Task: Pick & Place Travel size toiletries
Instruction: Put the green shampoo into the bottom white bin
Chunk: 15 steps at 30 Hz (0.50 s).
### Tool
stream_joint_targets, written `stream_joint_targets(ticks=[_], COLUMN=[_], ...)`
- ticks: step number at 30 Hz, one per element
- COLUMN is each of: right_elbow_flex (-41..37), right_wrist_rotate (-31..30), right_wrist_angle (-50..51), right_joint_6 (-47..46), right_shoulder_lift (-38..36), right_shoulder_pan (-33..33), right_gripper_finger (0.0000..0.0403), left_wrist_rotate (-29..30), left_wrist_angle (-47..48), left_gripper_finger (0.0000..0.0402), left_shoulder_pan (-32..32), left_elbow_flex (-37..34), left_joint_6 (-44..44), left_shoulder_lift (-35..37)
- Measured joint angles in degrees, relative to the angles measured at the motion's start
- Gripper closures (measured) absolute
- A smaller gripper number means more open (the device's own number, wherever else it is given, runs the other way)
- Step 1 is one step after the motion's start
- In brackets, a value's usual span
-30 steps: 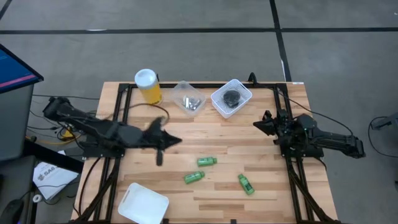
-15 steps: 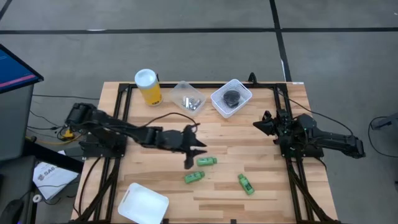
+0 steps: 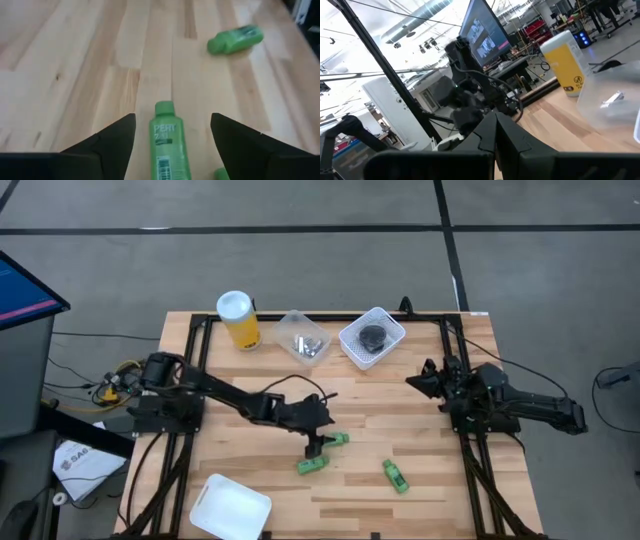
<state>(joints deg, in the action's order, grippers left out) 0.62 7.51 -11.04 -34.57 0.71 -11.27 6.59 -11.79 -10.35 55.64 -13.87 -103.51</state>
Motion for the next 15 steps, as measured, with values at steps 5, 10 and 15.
stream_joint_targets(ticks=[5,10,15], right_elbow_flex=[0.00,0.00,0.00], right_wrist_rotate=[0.00,0.00,-0.02], right_wrist_angle=[0.97,2.19,2.29], right_joint_6=[0.00,0.00,0.00], right_shoulder_lift=[0.02,0.02,0.02], right_shoulder_pan=[0.00,0.00,0.00], right_gripper_finger=[0.0403,0.0403,0.0403], left_wrist_rotate=[-0.02,-0.63,-0.63], left_wrist_angle=[-0.61,-1.61,-1.50], left_gripper_finger=[0.0152,0.0153,0.0153], left_shoulder_pan=[-0.57,-0.59,-0.50], left_elbow_flex=[0.00,0.02,0.02], left_joint_6=[0.05,0.09,-0.11], left_shoulder_lift=[-3.75,-6.16,-8.41])
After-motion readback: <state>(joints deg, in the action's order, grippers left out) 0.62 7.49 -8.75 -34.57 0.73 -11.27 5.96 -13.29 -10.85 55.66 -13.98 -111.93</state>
